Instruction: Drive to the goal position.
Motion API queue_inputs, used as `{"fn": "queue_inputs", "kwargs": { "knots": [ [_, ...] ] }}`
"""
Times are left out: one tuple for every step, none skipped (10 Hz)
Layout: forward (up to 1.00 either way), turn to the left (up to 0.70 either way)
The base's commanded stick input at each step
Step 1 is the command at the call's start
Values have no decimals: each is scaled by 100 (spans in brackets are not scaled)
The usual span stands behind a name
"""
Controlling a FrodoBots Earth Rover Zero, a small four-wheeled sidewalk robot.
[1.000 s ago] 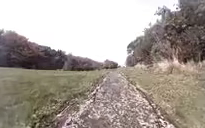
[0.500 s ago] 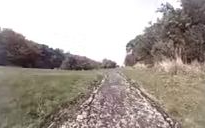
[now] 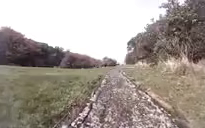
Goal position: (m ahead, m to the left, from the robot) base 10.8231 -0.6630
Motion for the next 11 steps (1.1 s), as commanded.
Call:
{"fn": "queue_inputs", "kwargs": {
  "knots": [
    [100, 0],
    [100, 0],
    [100, 0],
    [100, -6],
    [100, -21],
    [100, -39],
    [100, -26],
    [100, -2],
    [100, 0],
    [100, 0],
    [100, 0]
  ]
}}
